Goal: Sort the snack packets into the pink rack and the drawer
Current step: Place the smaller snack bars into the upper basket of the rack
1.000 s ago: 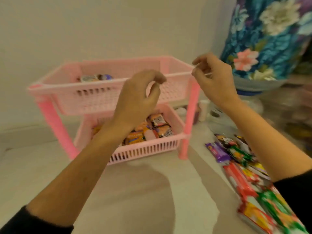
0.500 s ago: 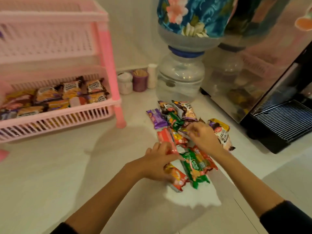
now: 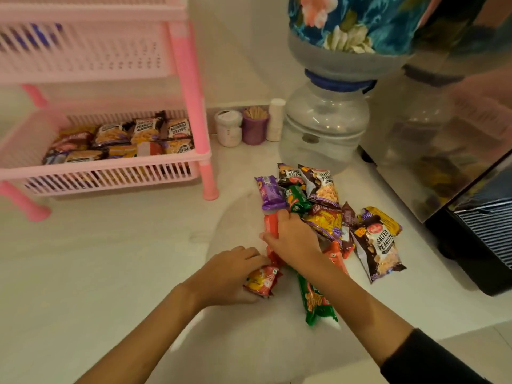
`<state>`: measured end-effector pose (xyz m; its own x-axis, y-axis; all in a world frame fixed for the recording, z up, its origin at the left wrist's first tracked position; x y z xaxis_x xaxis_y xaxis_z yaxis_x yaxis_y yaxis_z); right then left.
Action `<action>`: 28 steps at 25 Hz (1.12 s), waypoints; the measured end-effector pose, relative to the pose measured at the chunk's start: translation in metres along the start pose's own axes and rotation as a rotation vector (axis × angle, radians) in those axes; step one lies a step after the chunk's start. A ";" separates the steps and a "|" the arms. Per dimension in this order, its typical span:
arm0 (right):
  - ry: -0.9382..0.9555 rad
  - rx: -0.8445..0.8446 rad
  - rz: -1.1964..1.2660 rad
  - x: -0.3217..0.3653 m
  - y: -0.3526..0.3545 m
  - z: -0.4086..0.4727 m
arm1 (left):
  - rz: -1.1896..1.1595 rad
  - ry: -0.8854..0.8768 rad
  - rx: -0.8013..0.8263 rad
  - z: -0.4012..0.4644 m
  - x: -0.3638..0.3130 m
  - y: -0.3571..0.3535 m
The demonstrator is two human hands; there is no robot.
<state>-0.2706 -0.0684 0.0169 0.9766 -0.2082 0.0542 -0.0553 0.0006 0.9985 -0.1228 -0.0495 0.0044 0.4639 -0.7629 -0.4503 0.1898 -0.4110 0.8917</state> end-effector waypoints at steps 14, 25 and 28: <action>0.013 -0.101 0.740 0.086 0.146 0.029 | -0.228 0.341 -0.800 -0.086 0.040 0.258; 0.244 -0.151 1.120 0.212 0.355 0.156 | -0.404 0.507 -0.797 -0.057 0.142 0.500; 0.180 -0.075 0.963 0.250 0.358 0.212 | -0.292 0.625 -0.641 -0.030 0.193 0.517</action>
<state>-0.0898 -0.3273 0.3858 0.5381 0.0658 0.8403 -0.8374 0.1552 0.5241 0.0913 -0.3943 0.3795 0.6678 -0.1910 -0.7194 0.7256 -0.0486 0.6864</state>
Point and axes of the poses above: each hand's wrist, its own z-axis towards the middle knuckle, its own y-axis out of the back of the hand, x = y × z, the point moved 5 cm from there along z, towards the middle knuckle, and after that the axes turned 12 degrees about -z, right-handed, at the moved point
